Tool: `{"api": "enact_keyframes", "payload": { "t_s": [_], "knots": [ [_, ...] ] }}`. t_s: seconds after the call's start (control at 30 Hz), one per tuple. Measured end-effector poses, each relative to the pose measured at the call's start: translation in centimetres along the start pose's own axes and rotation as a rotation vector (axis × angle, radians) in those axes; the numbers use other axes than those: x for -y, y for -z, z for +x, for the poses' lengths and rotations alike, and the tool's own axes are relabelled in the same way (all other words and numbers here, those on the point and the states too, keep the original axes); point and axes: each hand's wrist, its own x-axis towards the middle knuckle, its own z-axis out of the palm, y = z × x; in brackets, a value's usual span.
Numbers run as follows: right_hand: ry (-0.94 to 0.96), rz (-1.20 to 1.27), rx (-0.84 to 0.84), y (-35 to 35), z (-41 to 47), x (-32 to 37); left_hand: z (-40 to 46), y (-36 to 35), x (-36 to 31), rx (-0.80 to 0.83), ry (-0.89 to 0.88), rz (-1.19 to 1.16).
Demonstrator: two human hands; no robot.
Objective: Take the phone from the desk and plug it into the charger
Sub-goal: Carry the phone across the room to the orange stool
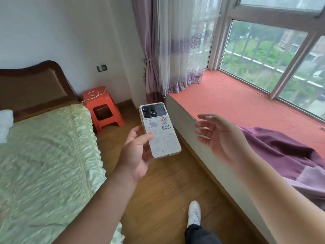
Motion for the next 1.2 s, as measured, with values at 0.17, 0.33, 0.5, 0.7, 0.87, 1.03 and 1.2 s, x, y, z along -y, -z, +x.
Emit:
{"api": "enact_keyframes", "payload": {
  "t_s": [0.17,0.33,0.5,0.7,0.87,1.03,1.2],
  "knots": [
    [-0.019,0.005,0.114,-1.4,9.1,0.6,6.6,-0.2,-1.9,-0.08,-0.076,-0.015],
    [-0.046,0.028,0.213,-3.1,18.8,1.8,13.7,-1.8,-4.1,-0.176,-0.119,0.005],
    [-0.097,0.038,0.34,-5.5,27.5,4.0,20.2,-3.7,-6.7,-0.253,-0.168,0.034],
    [-0.13,0.067,0.421,-8.6,34.9,4.9,26.4,-3.8,-11.3,-0.322,-0.23,0.042],
    [-0.18,0.061,0.421,-11.3,40.2,3.7,30.6,-1.7,-12.8,-0.408,-0.25,0.013],
    [-0.246,0.041,0.457,-16.3,45.3,1.3,35.9,2.7,-14.4,-0.531,-0.289,-0.052],
    [-0.245,-0.007,0.461,-22.6,51.9,-0.8,42.9,8.2,-17.6,-0.532,-0.276,-0.094]
  ]
}}
